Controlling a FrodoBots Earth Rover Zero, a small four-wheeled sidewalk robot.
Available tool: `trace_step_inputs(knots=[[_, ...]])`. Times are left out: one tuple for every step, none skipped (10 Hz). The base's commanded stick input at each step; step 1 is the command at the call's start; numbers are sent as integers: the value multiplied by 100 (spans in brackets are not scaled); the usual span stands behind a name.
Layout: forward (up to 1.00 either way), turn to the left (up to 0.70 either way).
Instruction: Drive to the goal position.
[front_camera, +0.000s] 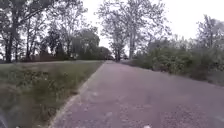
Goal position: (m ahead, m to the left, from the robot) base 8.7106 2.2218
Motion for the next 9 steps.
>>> trace_step_inputs(knots=[[100,0],[100,0],[100,0],[100,0],[100,0],[100,0],[100,0],[100,0],[100,0]])
